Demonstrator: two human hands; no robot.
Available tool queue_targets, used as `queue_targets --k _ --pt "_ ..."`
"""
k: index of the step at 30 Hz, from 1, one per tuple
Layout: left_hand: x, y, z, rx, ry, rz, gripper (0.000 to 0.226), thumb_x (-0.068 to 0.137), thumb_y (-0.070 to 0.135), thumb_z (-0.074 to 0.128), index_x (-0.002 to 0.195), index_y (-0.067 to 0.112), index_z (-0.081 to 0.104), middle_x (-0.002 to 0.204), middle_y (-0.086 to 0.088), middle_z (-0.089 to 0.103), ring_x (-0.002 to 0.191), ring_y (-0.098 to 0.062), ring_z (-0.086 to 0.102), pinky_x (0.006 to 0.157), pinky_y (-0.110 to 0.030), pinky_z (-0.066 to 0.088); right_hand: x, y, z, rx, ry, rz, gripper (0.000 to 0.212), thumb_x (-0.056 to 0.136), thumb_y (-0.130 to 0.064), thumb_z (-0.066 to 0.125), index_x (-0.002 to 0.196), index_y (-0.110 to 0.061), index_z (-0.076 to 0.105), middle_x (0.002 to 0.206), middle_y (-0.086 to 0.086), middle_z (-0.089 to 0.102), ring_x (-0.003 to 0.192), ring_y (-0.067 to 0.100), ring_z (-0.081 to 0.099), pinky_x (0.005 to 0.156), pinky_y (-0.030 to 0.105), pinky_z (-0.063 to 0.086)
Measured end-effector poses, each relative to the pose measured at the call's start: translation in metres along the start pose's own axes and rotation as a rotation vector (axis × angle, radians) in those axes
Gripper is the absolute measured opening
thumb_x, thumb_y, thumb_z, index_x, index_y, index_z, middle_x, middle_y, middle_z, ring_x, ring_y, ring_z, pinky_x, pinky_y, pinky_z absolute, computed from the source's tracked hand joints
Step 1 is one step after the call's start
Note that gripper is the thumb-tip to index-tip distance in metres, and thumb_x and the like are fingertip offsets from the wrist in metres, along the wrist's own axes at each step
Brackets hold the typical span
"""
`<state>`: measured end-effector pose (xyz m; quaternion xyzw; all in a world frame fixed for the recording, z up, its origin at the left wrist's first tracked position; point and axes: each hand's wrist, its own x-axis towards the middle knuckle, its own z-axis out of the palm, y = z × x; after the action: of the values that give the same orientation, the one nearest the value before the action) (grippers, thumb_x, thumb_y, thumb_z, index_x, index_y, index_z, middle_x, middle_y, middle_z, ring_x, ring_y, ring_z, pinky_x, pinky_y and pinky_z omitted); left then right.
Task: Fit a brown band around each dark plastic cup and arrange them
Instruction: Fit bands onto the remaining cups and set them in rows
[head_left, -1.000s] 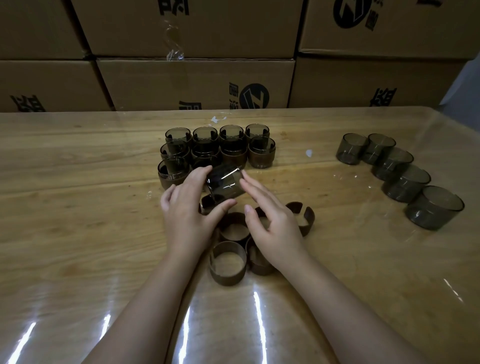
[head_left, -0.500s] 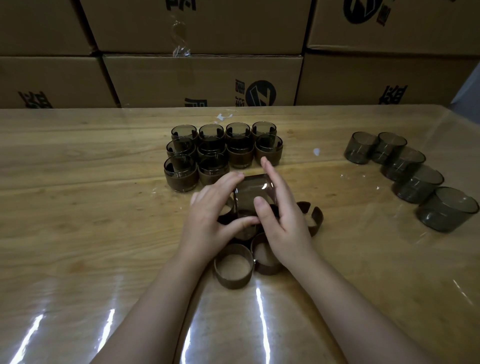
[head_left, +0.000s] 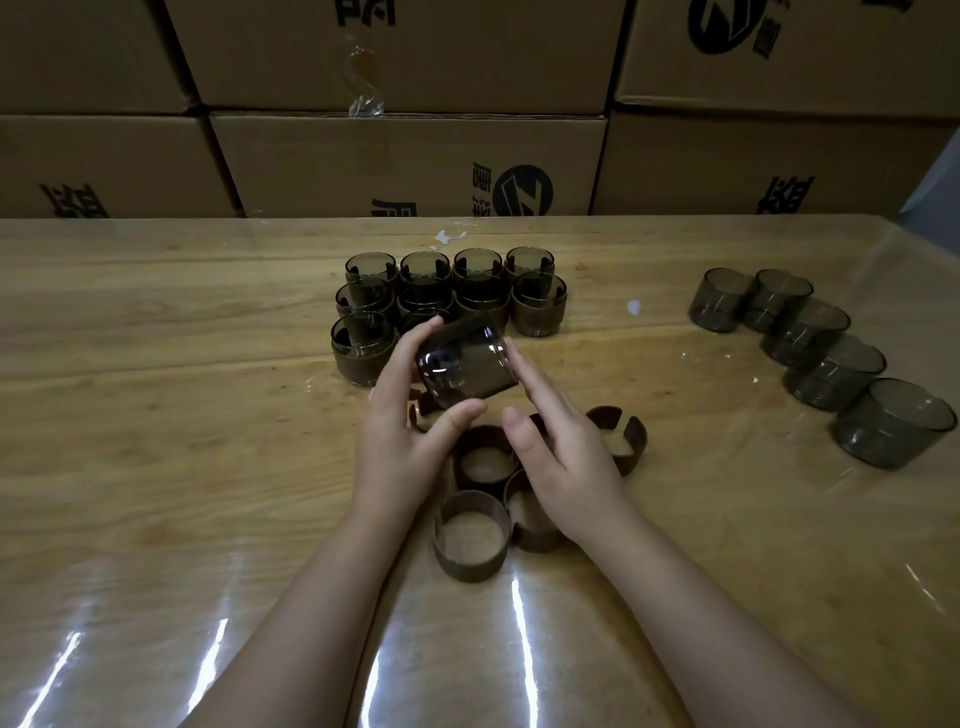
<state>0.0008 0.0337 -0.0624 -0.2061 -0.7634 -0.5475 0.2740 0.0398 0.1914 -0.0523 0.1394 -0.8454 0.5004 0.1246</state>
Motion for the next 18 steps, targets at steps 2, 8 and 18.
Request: queue_targets --k 2,8,18 --pt "0.0006 -0.002 -0.0002 -0.001 0.028 -0.011 0.062 0.081 0.044 0.066 0.137 0.035 0.039 0.135 0.032 0.046 0.125 0.0 0.049 0.1 -0.021 0.043 0.0002 -0.0011 -0.0006 -0.001 0.002 -0.011 0.067 0.091 -0.057 0.035 0.15 -0.027 0.028 0.152 -0.018 0.028 0.14 -0.009 0.022 0.112 0.012 0.022" --pt "0.0 -0.0077 0.0016 0.02 0.04 -0.131 0.064 0.078 0.051 0.062 0.134 0.032 0.039 0.131 0.013 0.051 0.121 -0.013 0.053 0.099 -0.034 0.045 -0.0004 -0.0025 -0.0014 -0.04 0.0 -0.069 0.056 0.094 -0.045 0.045 0.146 -0.029 0.032 0.146 -0.03 0.026 0.136 -0.017 0.021 0.107 0.004 0.019" --pt "0.0004 -0.003 0.0027 0.18 -0.049 -0.145 0.072 0.076 0.05 0.066 0.138 0.021 0.044 0.121 0.026 0.044 0.104 0.006 0.045 0.095 -0.037 0.046 -0.0021 -0.0028 -0.0005 -0.025 0.047 -0.11 0.058 0.092 -0.043 0.046 0.145 -0.025 0.033 0.15 -0.018 0.033 0.139 -0.008 0.027 0.111 0.011 0.025"
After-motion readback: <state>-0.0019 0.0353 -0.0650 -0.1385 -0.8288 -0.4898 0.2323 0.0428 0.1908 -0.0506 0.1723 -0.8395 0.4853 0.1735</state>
